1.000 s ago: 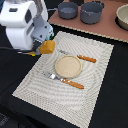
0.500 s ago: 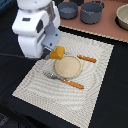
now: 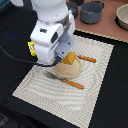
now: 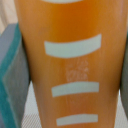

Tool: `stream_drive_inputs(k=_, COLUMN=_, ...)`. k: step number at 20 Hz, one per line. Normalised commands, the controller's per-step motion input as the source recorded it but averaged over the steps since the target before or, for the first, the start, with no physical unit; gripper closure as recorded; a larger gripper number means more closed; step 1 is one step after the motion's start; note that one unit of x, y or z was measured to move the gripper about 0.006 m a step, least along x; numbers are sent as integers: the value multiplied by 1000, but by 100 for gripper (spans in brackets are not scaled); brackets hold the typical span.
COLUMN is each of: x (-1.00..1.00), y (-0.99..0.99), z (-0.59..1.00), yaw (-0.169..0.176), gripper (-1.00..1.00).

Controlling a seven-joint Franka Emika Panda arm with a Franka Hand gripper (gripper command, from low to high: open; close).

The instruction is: Place the bread, butter, and milk from the table onto the serving area.

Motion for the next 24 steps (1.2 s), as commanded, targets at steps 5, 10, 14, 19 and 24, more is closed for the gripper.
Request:
stream_drive_inputs(k=5, x=690, y=113, z=-115, yaw=-14, gripper=100)
stream_drive_inputs(k=10, x=291, y=89, z=-139, yaw=2, gripper=100)
stream_drive_inputs(k=14, x=271, y=123, z=-16, yaw=1, gripper=-100)
stream_drive_inputs(k=19, x=219, y=303, z=318, yaw=8, gripper=-100)
stream_drive_inputs(k=24, x=-245, y=483, z=625, yaw=42, gripper=-100)
